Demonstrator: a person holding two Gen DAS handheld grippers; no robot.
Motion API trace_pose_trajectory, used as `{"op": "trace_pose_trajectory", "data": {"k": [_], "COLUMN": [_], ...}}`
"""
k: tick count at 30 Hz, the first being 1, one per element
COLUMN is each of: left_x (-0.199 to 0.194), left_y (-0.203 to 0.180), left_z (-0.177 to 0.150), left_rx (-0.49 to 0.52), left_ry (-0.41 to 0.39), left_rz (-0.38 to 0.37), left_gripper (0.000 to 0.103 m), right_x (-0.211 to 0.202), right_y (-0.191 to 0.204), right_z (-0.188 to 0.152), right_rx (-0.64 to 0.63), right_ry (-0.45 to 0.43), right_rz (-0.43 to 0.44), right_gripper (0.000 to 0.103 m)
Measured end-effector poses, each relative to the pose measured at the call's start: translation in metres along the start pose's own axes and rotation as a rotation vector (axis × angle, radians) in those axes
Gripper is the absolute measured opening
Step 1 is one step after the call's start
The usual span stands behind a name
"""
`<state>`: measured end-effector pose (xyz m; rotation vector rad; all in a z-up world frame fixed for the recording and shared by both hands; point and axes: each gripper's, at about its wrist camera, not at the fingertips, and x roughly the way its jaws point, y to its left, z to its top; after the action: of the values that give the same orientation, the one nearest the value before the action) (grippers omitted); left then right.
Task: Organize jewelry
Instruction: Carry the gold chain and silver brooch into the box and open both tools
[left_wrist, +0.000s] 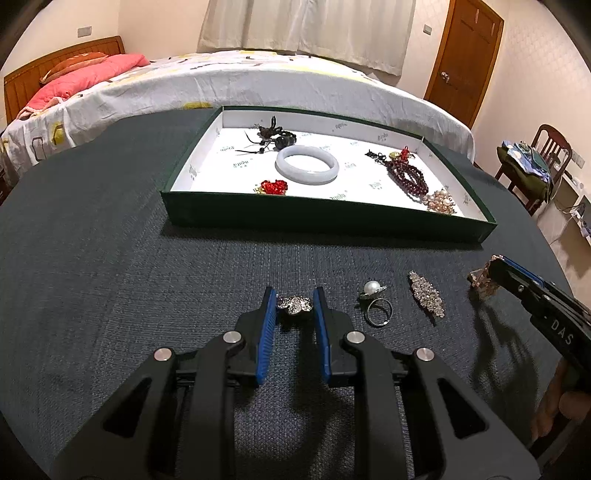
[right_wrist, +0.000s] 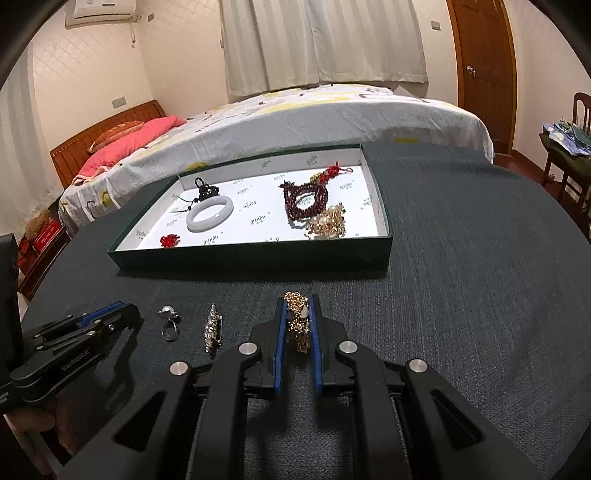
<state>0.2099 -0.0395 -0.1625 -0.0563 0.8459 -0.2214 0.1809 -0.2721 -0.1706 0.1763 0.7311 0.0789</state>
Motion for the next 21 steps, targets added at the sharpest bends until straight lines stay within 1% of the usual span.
{"op": "trace_pose_trajectory", "data": {"k": [6,11,17,21], "left_x": [-0.006,-0.019,-0.044,-0.060], "left_y": [0.000,-0.002,-0.010,-0.019], "left_z": [0.002,0.013,0.035,0.060], "left_rx": [-0.009,-0.011,0.000,0.023], "left_ry": [-0.023,-0.064,-0.142,-0.212], "left_rz": [-0.009,-0.015,-0.035,-0.052], "left_gripper": [0.020,0.020,0.020,0.020], "right_x": [-0.005,-0.013,-0.030,-0.040], "right_y": [0.005,0.010,0.021,0.030], "right_z": [0.003,0.010,0.030,0.052], "right_rx": [-0.008,-0.016,-0.038,-0.064], "right_ry": [-0.026,-0.054,-0.117,-0.171], "right_rz": [0.007,0.022,0.046,0.058], "right_gripper": [0.012,0.012,0.012,0.012]}}
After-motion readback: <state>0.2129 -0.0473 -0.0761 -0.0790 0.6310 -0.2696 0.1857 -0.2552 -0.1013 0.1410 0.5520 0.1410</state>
